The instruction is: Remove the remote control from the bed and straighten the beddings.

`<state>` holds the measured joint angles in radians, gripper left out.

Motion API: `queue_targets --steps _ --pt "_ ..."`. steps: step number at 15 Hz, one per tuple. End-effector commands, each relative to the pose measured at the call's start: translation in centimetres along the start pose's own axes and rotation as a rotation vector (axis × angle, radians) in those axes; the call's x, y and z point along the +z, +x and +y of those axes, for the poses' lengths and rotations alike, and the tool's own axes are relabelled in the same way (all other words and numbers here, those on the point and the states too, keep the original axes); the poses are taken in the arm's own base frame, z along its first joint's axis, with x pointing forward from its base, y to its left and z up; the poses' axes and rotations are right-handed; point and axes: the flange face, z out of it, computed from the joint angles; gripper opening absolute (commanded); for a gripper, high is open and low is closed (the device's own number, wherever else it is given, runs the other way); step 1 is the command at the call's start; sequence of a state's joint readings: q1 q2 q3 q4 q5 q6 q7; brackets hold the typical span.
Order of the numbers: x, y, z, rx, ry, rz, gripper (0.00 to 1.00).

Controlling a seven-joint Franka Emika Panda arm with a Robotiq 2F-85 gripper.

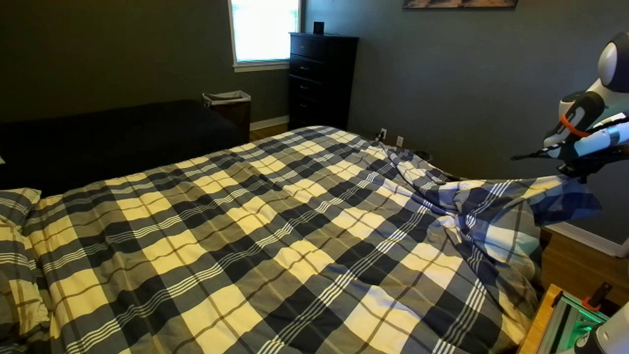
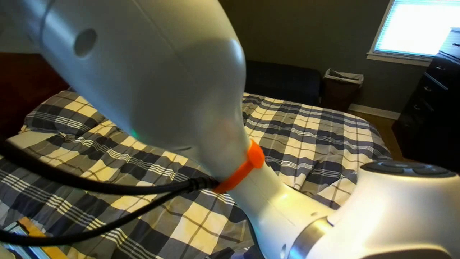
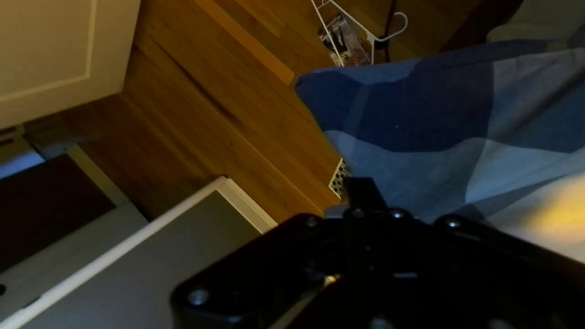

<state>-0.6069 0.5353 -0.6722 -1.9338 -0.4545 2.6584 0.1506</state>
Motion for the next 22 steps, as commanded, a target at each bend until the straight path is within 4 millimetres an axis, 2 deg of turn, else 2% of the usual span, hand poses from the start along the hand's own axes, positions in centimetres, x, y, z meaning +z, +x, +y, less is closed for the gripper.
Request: queue_targets --steps 1,4,5,6,8,13,19,22 --pt "2.9 0.0 1.1 0.146 -0.106 -0.069 0.00" --pt "4.9 -1.1 1.2 0.249 -0.136 -0.177 0.00" --pt "5.5 -1.4 0.6 0.282 -0.138 -0.223 0.00" --pt "4.5 -1.5 0.9 0.219 -0.099 -0.164 0.00" --pt "4.8 -1.5 0.4 0.219 -0.099 -0.174 0.01" --pt "4.5 -1.4 0.5 0.220 -0.099 -0.169 0.00" --pt "9.8 0.8 3.0 0.400 -0.177 -0.363 0.00" --pt "11.2 2.5 3.5 0.421 -0.236 -0.321 0.00"
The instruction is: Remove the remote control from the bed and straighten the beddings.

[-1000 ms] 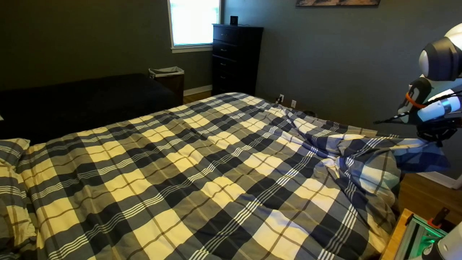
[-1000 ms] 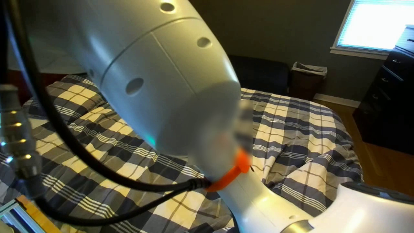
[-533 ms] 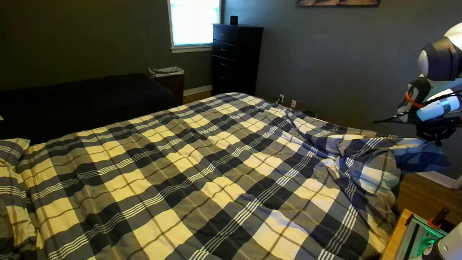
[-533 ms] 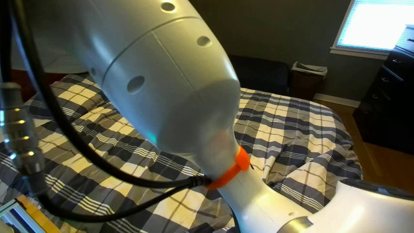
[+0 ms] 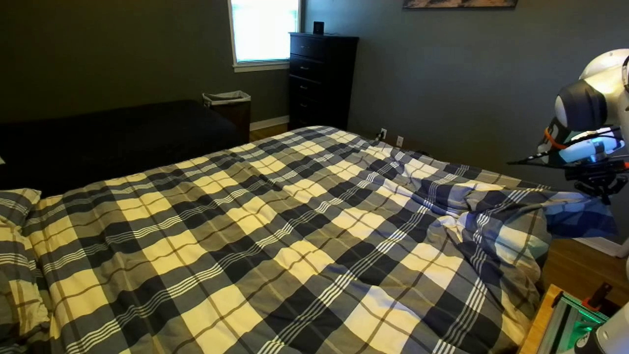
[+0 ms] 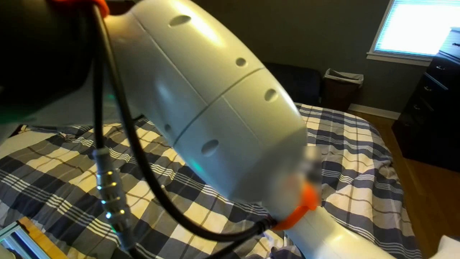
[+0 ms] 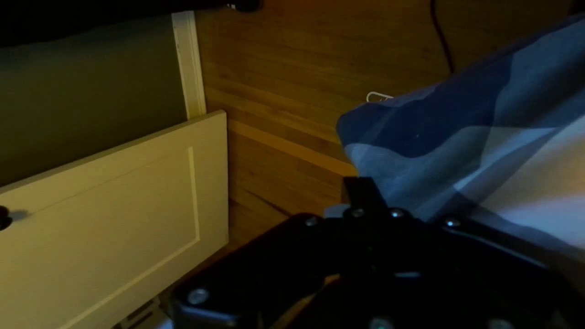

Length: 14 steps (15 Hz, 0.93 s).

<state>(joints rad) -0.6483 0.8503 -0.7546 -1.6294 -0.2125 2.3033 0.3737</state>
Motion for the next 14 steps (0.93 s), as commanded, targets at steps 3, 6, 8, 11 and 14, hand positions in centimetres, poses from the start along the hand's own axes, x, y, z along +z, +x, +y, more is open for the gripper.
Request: queue_targets --steps 3,6,8,11,14 --pt "1.5 4.2 -1.3 0.041 -0.097 0.127 0.00" --pt "1.1 5.2 -3.0 -0.018 -0.116 0.271 0.00" --pt "1.6 5.7 -4.0 -0.048 -0.141 0.344 0.00" --pt "3.2 6.3 -4.7 -0.056 -0.197 0.403 0.00" --pt "4.3 7.2 -4.7 0.009 -0.229 0.422 0.00"
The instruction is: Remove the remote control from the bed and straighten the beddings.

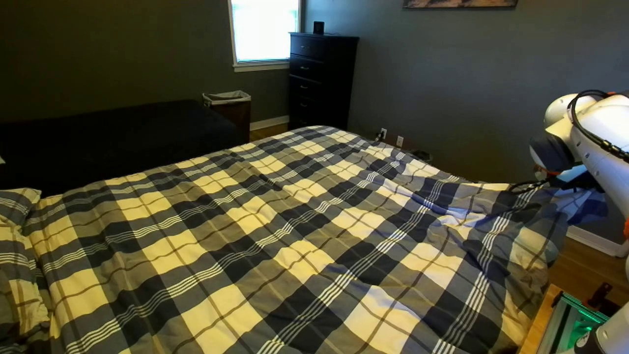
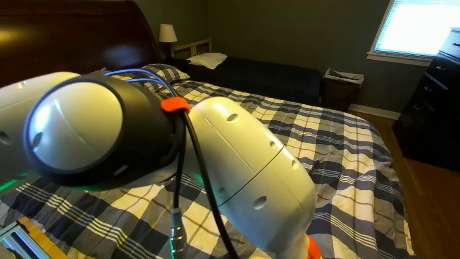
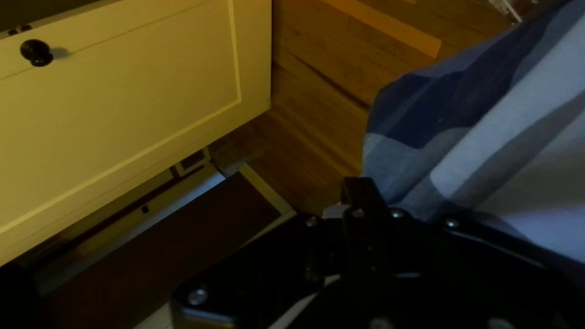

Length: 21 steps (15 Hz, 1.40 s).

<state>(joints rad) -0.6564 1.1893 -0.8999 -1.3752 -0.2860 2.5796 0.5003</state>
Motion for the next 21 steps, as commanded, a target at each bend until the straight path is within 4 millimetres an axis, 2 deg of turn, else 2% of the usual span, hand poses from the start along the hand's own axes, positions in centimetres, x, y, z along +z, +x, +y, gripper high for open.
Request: queue_targets --steps 1,3,12,17,21 --pt "1.5 1.1 -0.2 0.059 -0.053 0.050 0.00" --pt "0.8 0.5 -0.6 0.038 -0.030 0.021 0.01" --pt "0.8 1.0 -0.8 0.032 -0.033 0.059 0.00" --pt "0.5 2.8 -0.5 0.130 -0.106 0.143 0.00" --pt "0.0 3.5 -1.7 0.142 -0.122 0.215 0.00"
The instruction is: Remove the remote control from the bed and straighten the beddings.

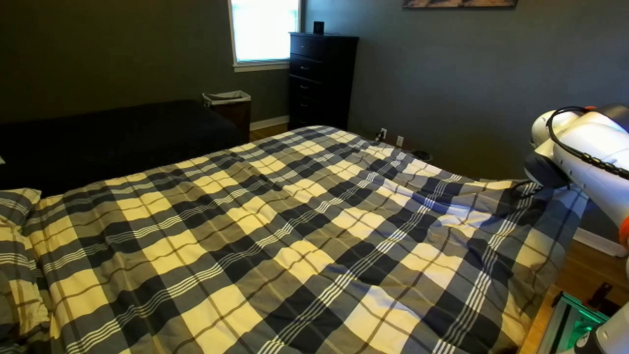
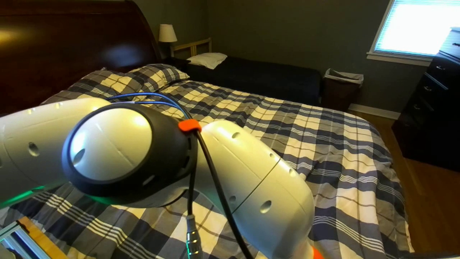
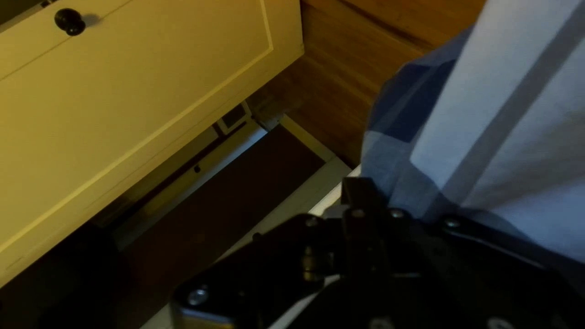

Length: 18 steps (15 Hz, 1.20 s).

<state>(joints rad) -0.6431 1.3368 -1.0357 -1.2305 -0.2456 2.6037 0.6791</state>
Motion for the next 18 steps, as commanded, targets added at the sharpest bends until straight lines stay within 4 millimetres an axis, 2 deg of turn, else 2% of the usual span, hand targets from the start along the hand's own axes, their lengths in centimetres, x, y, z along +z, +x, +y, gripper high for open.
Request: queue_targets --steps 1,4,5,6,7,11,16,18 --pt "0.4 0.3 -1.5 0.007 -0.031 0.084 0.00" --pt "0.5 0.4 -1.7 0.007 -0.039 0.095 0.00" --pt "0.6 0.6 -1.4 0.017 -0.031 0.090 0.26" --pt "0.6 0.7 -0.9 0.030 -0.020 0.082 0.28" --pt "0.6 1.0 -0.2 0.047 -0.008 0.072 0.34" --pt "0.9 1.5 2.5 0.082 0.040 0.003 0.64" --pt "2.2 0.9 3.3 0.071 0.143 -0.185 1.00" --pt "2.4 0.4 3.3 0.062 0.205 -0.249 1.00"
